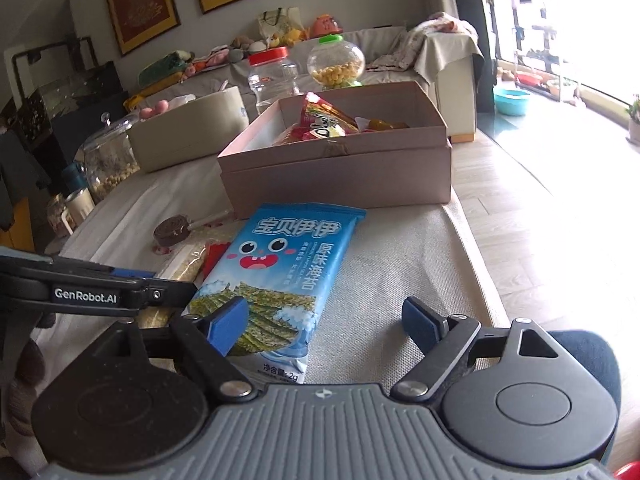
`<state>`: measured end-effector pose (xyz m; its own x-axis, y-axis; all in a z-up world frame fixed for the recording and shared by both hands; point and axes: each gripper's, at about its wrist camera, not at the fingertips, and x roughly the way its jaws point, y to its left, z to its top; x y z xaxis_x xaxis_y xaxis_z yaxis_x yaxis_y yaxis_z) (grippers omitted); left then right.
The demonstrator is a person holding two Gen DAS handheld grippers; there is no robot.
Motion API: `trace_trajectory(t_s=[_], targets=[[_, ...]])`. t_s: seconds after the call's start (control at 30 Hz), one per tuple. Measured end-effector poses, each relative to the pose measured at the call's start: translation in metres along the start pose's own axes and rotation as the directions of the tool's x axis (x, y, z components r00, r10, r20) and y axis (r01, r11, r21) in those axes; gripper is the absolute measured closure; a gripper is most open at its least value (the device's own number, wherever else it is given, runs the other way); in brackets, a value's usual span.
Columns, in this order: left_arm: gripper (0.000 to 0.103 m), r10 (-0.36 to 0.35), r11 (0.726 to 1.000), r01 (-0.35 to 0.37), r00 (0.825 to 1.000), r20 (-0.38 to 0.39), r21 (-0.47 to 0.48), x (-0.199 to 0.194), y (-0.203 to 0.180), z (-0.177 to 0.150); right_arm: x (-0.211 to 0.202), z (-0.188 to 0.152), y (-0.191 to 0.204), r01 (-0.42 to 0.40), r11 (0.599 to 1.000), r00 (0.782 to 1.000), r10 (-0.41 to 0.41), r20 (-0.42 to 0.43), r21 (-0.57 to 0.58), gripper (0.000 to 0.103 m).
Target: Organize snacks
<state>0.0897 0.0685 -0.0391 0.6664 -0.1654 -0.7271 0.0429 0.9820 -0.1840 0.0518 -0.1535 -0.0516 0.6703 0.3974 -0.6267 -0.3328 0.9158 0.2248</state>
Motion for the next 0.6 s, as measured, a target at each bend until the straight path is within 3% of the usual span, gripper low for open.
trace_trajectory(t_s=[0.07, 0.17, 0.33, 0.5, 0.6], targets=[[0.069, -0.013, 0.997, 0.014, 1.000, 0.025, -0.070, -0.012, 0.015, -0.006, -0.006, 0.005, 0.015, 0.010, 0.996, 0.999, -0.005, 0.051, -0.087, 0.018], [0.069, 0.040, 0.990, -0.027, 0.995, 0.089, -0.137, -0.038, 0.039, -0.017, -0.010, 0.019, 0.043, -0.012, 0.977, 0.995, 0.033, 0.097, -0.213, 0.018], [0.069, 0.122, 0.958, -0.066, 0.975, 0.188, -0.278, -0.080, 0.086, -0.028, 0.017, 0.050, 0.097, -0.163, 0.935, 0.982, 0.186, 0.044, -0.316, 0.024], [0.069, 0.137, 0.937, -0.050, 0.964, 0.230, -0.347, -0.096, 0.117, -0.039, 0.081, 0.071, 0.145, -0.175, 0.919, 0.984, 0.171, -0.044, -0.354, 0.033], [0.069, 0.121, 0.929, -0.031, 0.967, 0.225, -0.368, -0.097, 0.127, -0.045, 0.119, 0.079, 0.159, -0.133, 0.929, 0.990, 0.106, -0.096, -0.344, 0.036]])
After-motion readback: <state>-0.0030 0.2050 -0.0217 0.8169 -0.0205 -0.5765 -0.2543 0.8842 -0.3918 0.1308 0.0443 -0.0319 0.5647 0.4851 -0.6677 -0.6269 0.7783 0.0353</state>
